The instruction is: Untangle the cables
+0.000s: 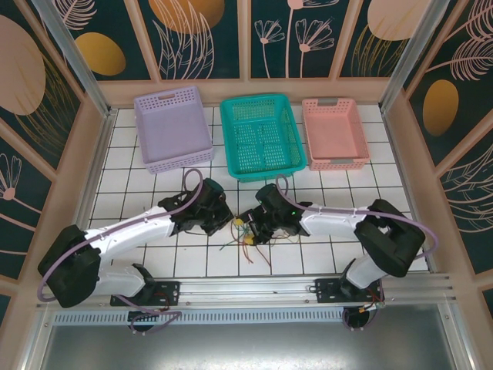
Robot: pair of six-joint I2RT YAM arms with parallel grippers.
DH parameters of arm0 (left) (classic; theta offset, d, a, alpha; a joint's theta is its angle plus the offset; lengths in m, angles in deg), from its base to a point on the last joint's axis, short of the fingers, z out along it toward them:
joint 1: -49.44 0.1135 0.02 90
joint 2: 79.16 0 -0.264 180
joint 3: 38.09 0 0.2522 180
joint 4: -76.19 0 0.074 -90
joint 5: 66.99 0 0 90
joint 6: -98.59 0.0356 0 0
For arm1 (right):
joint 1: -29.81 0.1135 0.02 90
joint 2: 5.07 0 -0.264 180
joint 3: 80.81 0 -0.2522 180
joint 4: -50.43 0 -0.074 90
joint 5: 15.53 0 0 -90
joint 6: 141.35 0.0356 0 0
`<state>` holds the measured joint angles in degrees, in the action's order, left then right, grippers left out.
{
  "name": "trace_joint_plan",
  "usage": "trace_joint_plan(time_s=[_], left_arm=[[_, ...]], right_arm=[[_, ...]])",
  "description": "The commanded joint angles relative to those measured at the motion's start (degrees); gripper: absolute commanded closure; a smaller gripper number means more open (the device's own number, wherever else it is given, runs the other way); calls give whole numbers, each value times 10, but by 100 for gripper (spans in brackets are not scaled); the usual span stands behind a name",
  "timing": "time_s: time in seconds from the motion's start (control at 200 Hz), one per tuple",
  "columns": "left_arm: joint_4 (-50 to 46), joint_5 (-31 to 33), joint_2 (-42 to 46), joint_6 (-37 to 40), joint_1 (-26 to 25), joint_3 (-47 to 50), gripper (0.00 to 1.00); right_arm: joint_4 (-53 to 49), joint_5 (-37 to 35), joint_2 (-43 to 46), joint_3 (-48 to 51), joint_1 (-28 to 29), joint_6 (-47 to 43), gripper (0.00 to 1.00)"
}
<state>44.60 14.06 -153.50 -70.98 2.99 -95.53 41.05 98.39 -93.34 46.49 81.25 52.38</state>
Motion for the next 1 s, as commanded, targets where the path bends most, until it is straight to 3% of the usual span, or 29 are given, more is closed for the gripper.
trace_joint_plan(time_s=[0.0, 0.09, 0.515, 0.716, 0.896, 0.996], left_arm=[[-42, 22, 39, 73, 3, -85, 100], [-87, 52, 48, 107, 9, -137, 100], [-253, 208, 98, 172, 25, -248, 100], [-290, 288, 116, 194, 28, -301, 100], [-262, 294, 125, 220, 28, -307, 100], [-289, 332, 115, 228, 28, -338, 100]], right_arm=[[-2, -54, -23, 1, -18, 24, 53], [-23, -62, -32, 10, -35, 12, 59], [-107, -71, 28, 53, -178, -108, 58], [-126, -60, 49, 72, -236, -141, 54], [-140, -57, 60, 62, -261, -170, 48], [-157, -61, 62, 47, -268, -189, 45]])
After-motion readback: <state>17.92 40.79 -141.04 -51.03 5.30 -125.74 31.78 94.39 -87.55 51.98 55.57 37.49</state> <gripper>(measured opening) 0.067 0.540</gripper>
